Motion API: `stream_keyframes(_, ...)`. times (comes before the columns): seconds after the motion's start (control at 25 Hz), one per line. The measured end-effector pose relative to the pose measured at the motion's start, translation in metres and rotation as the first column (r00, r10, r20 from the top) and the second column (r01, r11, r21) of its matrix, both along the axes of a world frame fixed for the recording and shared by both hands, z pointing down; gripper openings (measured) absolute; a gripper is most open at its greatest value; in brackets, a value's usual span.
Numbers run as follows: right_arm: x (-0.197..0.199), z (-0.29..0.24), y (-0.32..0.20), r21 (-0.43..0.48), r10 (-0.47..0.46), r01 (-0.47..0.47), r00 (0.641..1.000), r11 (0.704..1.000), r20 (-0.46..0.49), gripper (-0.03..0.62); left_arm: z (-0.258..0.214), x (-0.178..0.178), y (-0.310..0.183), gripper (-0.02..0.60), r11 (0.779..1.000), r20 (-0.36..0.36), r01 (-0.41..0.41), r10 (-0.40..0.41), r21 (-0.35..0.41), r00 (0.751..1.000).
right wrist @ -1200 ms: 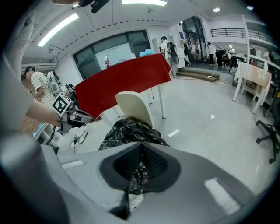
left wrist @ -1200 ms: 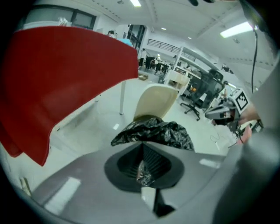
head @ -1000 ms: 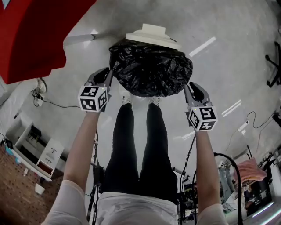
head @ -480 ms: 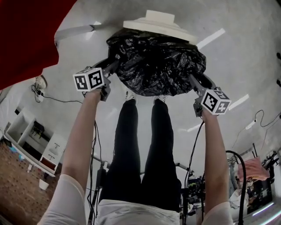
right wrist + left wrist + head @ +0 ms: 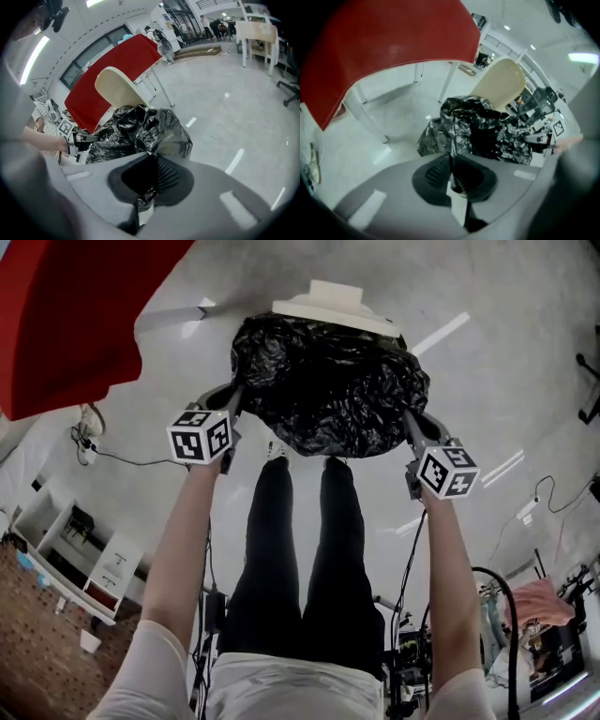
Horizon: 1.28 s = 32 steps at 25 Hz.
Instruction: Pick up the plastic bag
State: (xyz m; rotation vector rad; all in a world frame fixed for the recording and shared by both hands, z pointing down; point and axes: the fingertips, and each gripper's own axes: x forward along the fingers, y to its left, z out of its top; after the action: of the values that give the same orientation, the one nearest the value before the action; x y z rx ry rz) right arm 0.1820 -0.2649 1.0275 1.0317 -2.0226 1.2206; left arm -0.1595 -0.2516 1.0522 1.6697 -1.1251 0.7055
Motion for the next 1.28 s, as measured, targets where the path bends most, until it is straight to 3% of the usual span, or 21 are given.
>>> stream_keyframes(0.36,-0.009,-0.107,-0.006,0.092,-0.073,0.075,0.997,0.993,-0.017,0.002,-0.118,0.022,-0.002,0.005,0.990,0.032,-0.050,0.046,0.130,0.998)
stream_keyframes(0.6,-0.003,-0.204,-0.006,0.164,-0.039,0.038,0.999,0.986,0.005,0.002,-0.223,0.026,0.005,0.005,0.978,0.032,-0.034,0.028,0.206,0.999)
stream_keyframes(0.84,0.008,-0.298,-0.005,0.225,-0.029,0.021,0.999,0.974,0.035,0.002,-0.332,0.040,0.019,0.005,0.955,0.053,-0.053,0.039,0.291,0.998)
stream_keyframes(1.28,0.018,-0.442,0.014,0.337,0.011,-0.067,0.986,0.939,0.165,0.002,-0.476,0.057,0.052,0.005,0.903,0.063,-0.045,0.020,0.426,0.998)
